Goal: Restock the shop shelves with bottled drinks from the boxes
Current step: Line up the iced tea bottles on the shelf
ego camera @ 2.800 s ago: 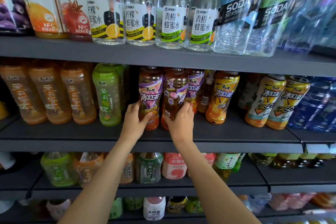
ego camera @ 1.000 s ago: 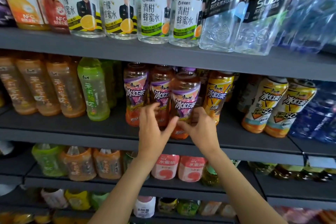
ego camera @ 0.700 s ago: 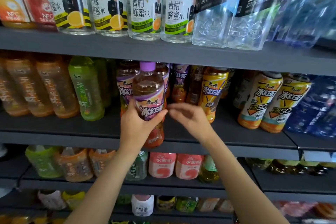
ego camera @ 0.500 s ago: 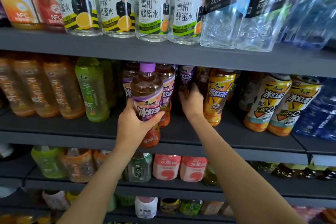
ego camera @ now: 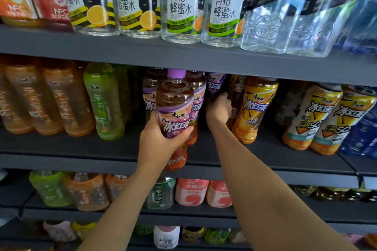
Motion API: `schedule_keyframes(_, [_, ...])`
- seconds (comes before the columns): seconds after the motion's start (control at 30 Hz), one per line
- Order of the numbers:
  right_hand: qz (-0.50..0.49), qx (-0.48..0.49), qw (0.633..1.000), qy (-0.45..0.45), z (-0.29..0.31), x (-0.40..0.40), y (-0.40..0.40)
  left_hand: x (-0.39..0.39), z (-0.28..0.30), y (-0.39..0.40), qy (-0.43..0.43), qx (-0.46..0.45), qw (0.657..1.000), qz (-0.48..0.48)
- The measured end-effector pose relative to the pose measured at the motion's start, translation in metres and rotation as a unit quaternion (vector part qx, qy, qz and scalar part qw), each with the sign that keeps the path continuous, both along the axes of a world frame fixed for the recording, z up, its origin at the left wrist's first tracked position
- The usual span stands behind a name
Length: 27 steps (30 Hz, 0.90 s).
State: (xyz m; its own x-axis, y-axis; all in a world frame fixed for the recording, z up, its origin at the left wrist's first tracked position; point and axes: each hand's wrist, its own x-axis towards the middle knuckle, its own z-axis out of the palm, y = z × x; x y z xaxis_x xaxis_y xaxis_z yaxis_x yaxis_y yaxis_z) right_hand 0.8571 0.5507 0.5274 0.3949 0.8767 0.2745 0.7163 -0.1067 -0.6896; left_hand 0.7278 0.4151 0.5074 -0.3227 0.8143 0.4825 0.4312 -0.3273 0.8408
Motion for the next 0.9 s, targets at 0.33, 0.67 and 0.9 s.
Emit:
schedule_keyframes(0.33, [0.073,-0.018,0.996,0.041,0.007,0.013,0.003,0.001,0.004,0.003,-0.008,-0.010,1.000,-0.012])
schedule_keyframes(0.67, [0.098,0.060,0.993,0.005,-0.003,0.024,-0.024,-0.001,0.005,0.002,0.011,0.006,1.000,-0.015])
schedule_keyframes(0.9, [0.121,0.050,0.991,0.032,-0.002,0.034,-0.034,0.000,0.004,0.003,0.006,0.011,1.000,-0.017])
